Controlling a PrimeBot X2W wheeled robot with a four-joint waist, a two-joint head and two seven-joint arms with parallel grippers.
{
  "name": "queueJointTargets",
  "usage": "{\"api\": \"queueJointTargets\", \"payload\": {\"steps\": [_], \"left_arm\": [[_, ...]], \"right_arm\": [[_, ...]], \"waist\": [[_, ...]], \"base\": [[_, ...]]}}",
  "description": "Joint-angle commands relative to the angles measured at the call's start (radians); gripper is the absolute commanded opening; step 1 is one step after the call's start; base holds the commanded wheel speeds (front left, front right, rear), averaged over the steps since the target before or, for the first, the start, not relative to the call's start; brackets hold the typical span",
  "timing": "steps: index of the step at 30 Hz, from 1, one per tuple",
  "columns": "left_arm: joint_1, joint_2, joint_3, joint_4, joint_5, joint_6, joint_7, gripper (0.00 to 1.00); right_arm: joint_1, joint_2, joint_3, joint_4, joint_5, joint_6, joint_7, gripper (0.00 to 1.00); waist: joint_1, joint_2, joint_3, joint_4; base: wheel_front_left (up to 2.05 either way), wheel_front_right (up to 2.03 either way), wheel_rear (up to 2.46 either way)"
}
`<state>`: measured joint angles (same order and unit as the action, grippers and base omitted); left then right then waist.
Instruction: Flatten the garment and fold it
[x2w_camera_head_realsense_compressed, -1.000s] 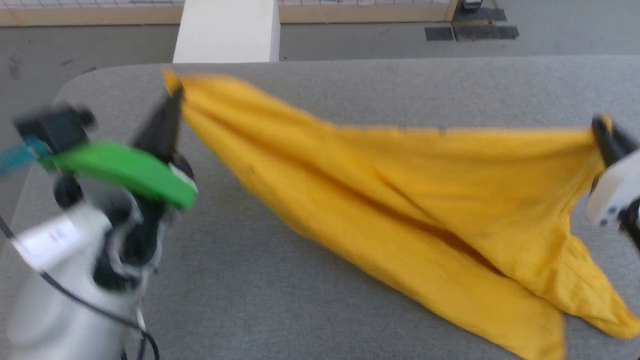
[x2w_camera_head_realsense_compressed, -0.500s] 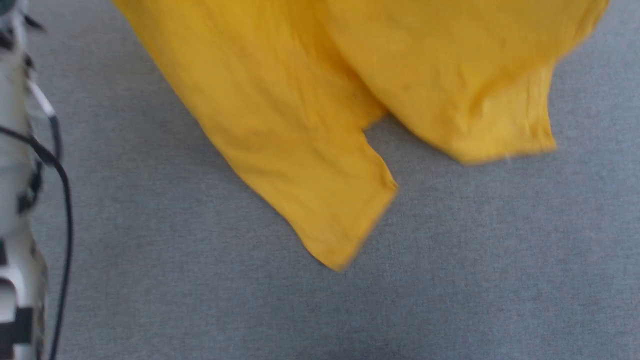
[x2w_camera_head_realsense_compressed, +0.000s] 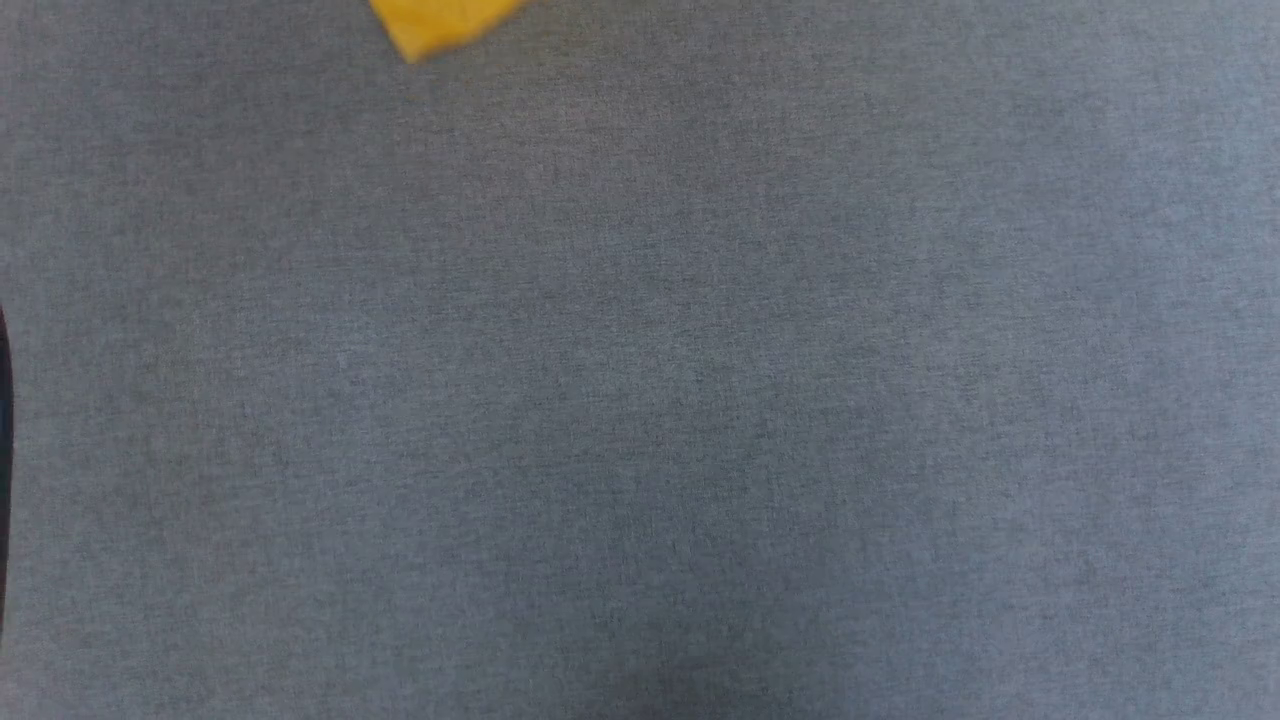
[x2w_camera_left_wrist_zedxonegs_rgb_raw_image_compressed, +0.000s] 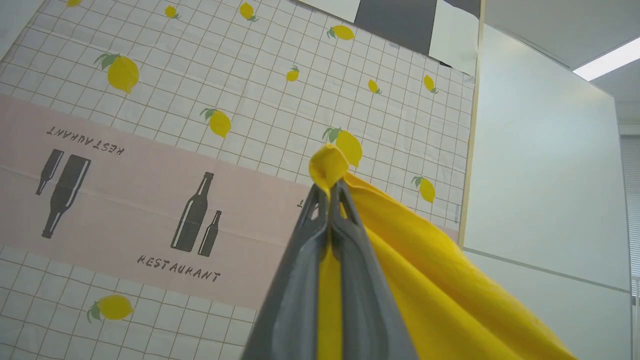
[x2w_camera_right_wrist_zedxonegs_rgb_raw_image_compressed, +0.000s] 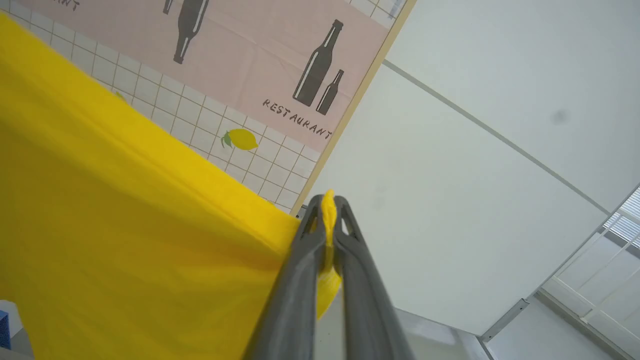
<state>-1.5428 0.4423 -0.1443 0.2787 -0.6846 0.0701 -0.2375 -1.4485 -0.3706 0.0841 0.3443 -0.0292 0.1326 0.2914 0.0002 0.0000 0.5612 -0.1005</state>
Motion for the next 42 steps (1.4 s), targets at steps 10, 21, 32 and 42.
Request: {"api": "queueJointTargets", "payload": {"steps": [10, 21, 32, 42], "left_arm": [[0.277, 0.011, -0.09, 0.162, 0.08, -0.071, -0.007, 0.0], [0.818, 0.013, -0.243, 0.288, 0.008, -0.121, 0.269, 0.0], [1.311, 0.04, -0.304, 0.059, -0.134, -0.066, 0.519, 0.0], [1.61, 0.046, -0.356, -0.193, -0.191, 0.057, 0.625, 0.0]], "right_arm": [[0.208, 0.018, 0.039, 0.15, 0.066, -0.002, -0.088, 0.0], [0.661, 0.014, 0.071, 0.174, 0.266, -0.002, -0.15, 0.0], [1.074, 0.018, -0.004, 0.038, 0.304, -0.002, -0.211, 0.0], [1.372, 0.081, -0.107, -0.089, 0.267, -0.002, -0.152, 0.0]], "waist": [[-0.0002, 0.0, -0.081, 0.057], [-0.0002, 0.0, -0.246, 0.088], [-0.0002, 0.0, -0.369, 0.102], [-0.0002, 0.0, -0.411, 0.107]], "base": [[0.0, 0.0, 0.0], [0.0, 0.0, 0.0], [0.0, 0.0, 0.0], [0.0, 0.0, 0.0]]}}
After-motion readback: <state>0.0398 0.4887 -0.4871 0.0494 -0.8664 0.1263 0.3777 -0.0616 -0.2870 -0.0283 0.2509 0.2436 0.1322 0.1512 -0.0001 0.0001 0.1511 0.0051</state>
